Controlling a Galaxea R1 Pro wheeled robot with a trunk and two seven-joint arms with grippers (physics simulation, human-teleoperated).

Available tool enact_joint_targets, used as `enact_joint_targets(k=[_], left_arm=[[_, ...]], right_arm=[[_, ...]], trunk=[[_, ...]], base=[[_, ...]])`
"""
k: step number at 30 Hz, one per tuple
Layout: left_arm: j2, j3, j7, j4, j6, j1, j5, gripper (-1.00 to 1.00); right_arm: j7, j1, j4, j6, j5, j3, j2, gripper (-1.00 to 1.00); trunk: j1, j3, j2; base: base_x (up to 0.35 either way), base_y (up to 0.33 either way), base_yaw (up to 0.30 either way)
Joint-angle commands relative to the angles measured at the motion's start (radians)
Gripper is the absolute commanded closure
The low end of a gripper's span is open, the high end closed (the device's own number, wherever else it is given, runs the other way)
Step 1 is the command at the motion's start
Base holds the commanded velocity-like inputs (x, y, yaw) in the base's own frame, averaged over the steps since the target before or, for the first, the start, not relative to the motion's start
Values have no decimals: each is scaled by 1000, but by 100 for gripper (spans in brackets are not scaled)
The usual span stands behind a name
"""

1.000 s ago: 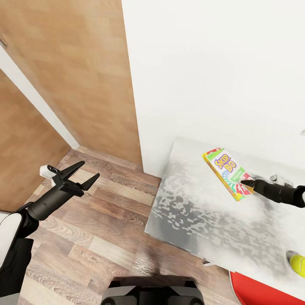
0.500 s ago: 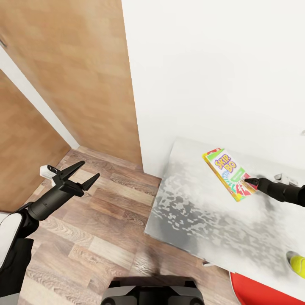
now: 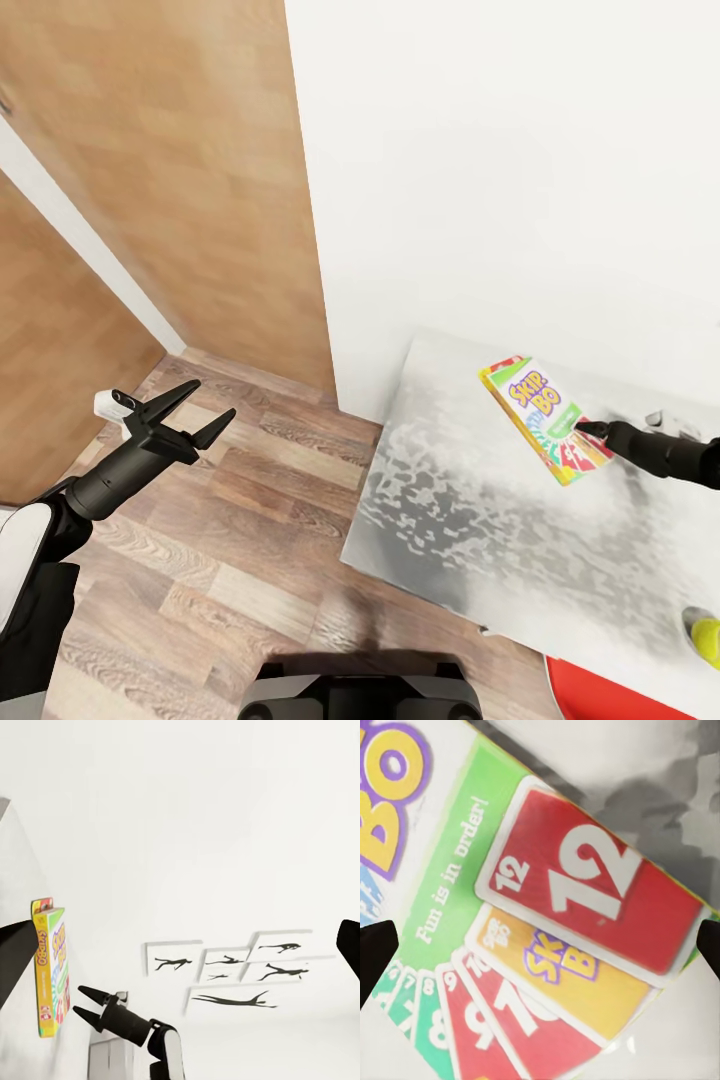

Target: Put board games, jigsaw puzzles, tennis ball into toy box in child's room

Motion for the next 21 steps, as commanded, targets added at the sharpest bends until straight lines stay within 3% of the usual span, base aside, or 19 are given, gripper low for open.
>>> enact_joint_targets(k=[1,21], left_arm=[[0,1,-8,0,3,-1,-8,-100],[0,0,-9,0,3,-1,-8,-100]], right_arm=[[-10,-1,6,3,-11,0,0,-100],[-9,0,52,3,-11,5,6,-100]], trunk=[[1,-1,-2],[1,-1,-2]], base=[[15,0,0],[4,0,0]])
